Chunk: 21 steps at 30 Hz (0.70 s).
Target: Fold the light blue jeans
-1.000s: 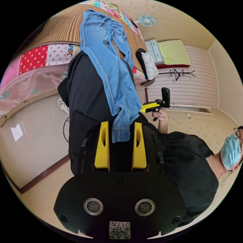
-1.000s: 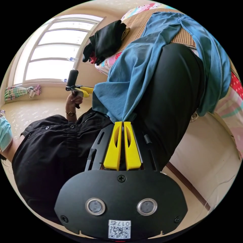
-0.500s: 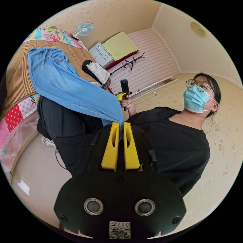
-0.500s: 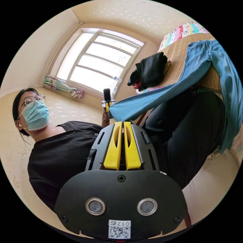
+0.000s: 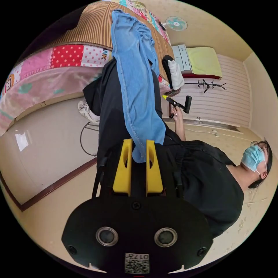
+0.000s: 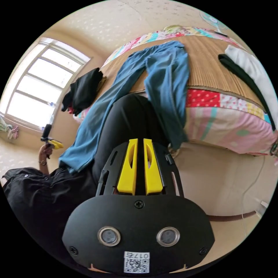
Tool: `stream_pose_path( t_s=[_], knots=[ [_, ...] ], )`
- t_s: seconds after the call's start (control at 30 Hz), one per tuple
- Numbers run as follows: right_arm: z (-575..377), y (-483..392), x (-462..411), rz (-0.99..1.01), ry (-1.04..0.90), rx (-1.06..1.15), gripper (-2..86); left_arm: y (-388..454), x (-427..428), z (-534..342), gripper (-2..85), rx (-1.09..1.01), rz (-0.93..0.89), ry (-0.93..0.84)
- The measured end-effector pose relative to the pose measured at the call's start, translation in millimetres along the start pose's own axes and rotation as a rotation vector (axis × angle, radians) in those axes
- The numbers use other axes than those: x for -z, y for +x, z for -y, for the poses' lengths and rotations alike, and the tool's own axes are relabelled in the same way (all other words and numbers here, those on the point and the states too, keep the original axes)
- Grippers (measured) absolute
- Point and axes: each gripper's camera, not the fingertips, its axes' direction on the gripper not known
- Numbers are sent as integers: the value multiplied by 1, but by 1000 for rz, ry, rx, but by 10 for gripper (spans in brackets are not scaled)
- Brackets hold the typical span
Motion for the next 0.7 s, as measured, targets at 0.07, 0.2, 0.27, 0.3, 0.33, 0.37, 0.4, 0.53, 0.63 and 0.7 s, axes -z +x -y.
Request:
stream_pose_path(
  t_s=[0.07, 0.2, 0.27, 0.3, 0.33, 0.37, 0.4, 0.53, 0.63, 0.7],
  knots=[
    [15, 17, -29, -124, 26, -11, 53, 8, 14, -3, 79, -62, -51, 140],
    [38, 45, -114, -242, -9, -21, 80, 28, 30, -13, 59, -240, -140, 368],
    [43, 50, -145, -275, -33, -27, 89, 35, 28, -15, 31, -302, -166, 435],
    [46, 53, -164, -314, -71, -49, 93, 39, 26, -16, 14, -353, -192, 468],
    [47, 54, -171, -331, -84, -49, 95, 41, 24, -16, 8, -375, -206, 482],
    [47, 54, -183, -365, -93, -44, 96, 42, 22, -17, -1, -410, -228, 511],
    [45, 54, -190, -378, -78, -26, 94, 41, 19, -19, -5, -434, -245, 546],
    [39, 63, -191, -337, -28, -39, 80, 26, 14, -22, -9, -457, -327, 637],
    [35, 63, -178, -182, 25, -12, 60, 15, 9, -17, -10, -446, -357, 606],
    [30, 62, -175, -144, -22, -15, 40, 13, 8, -18, -10, -440, -314, 591]
  ],
)
